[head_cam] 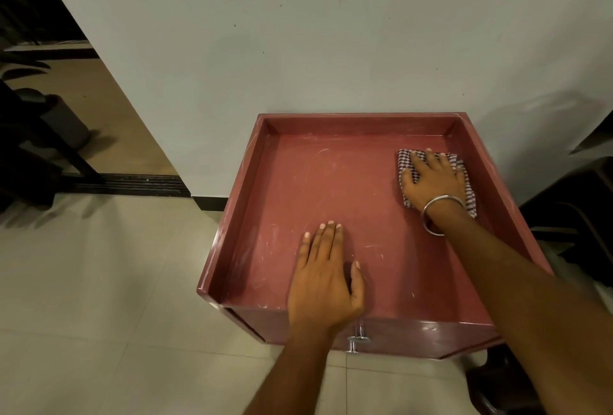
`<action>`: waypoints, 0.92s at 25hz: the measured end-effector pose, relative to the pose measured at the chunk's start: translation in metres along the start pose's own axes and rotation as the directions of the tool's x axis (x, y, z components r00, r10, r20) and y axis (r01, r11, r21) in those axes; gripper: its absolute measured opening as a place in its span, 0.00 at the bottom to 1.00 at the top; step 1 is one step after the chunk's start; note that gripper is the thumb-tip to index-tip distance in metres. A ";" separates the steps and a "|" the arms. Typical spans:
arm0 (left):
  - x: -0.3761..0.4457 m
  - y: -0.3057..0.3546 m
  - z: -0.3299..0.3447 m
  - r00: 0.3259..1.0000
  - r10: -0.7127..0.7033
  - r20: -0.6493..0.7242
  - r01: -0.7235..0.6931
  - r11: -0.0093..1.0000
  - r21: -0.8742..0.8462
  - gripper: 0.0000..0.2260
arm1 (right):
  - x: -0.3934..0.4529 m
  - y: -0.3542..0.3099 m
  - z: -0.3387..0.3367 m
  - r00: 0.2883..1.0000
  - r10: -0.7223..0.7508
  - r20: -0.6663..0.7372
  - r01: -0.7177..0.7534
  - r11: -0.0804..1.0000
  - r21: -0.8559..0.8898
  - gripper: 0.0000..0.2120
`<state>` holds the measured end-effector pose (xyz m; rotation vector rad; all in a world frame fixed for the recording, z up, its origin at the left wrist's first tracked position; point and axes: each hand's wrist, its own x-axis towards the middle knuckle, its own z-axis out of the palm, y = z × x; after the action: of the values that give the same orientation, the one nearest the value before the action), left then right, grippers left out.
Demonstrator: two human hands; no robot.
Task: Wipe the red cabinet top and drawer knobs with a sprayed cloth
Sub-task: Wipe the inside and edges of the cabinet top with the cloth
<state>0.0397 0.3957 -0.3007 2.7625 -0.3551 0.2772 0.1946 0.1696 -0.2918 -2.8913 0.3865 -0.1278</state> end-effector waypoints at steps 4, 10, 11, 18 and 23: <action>0.000 -0.002 0.002 1.000 -0.001 0.001 0.001 1.000 -0.012 0.29 | 0.004 -0.008 0.001 0.997 -0.078 0.024 0.078 0.997 -0.009 0.27; 0.000 -0.001 0.001 1.000 -0.003 0.015 0.003 1.000 -0.019 0.30 | 0.017 0.016 -0.005 0.999 -0.026 0.020 0.027 0.999 -0.035 0.26; 0.000 -0.001 0.001 1.000 -0.001 0.007 0.002 1.000 -0.016 0.30 | 0.018 0.011 -0.004 1.000 -0.009 0.014 0.009 0.999 -0.036 0.27; 0.001 0.000 0.000 1.000 0.004 -0.001 -0.004 1.000 -0.018 0.29 | 0.030 -0.007 0.000 0.993 -0.103 0.060 0.103 0.995 -0.004 0.29; 0.000 0.001 0.000 1.000 0.001 0.012 -0.001 1.000 -0.030 0.29 | 0.044 0.018 -0.003 0.998 -0.060 -0.020 0.060 0.998 0.014 0.26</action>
<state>0.0393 0.3952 -0.3006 2.7357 -0.3612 0.2530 0.2316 0.1401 -0.2906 -2.8901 0.3008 -0.1685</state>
